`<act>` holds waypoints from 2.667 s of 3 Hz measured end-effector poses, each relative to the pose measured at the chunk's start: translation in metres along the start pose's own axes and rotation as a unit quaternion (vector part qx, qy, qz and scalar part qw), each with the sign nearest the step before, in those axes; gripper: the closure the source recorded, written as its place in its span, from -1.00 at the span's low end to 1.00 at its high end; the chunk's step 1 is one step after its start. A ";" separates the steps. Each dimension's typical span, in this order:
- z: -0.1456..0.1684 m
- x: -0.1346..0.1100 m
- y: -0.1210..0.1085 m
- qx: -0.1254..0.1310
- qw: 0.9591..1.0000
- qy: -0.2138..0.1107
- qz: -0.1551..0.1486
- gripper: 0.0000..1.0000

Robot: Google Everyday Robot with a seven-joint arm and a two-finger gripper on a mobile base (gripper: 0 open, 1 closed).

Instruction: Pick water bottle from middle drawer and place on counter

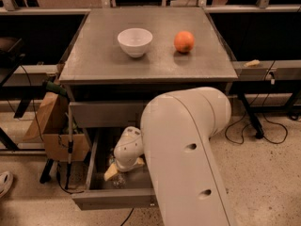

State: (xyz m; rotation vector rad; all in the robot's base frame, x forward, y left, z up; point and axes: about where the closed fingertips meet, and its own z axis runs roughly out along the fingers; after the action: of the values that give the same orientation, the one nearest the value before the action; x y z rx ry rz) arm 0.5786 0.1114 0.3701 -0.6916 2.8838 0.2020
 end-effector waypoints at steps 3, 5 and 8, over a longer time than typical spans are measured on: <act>0.018 0.011 -0.001 0.019 0.999 0.002 0.033 -0.15; 0.001 0.017 -0.012 0.042 0.998 -0.014 0.041 0.78; -0.124 0.042 -0.080 0.049 0.997 -0.007 0.059 1.00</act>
Offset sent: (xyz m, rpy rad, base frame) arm -0.0098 0.0001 -0.0254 -0.0286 0.0068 -0.0840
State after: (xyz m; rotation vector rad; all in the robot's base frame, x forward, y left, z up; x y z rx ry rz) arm 0.5625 0.0014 0.4756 -0.5025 2.9006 0.0782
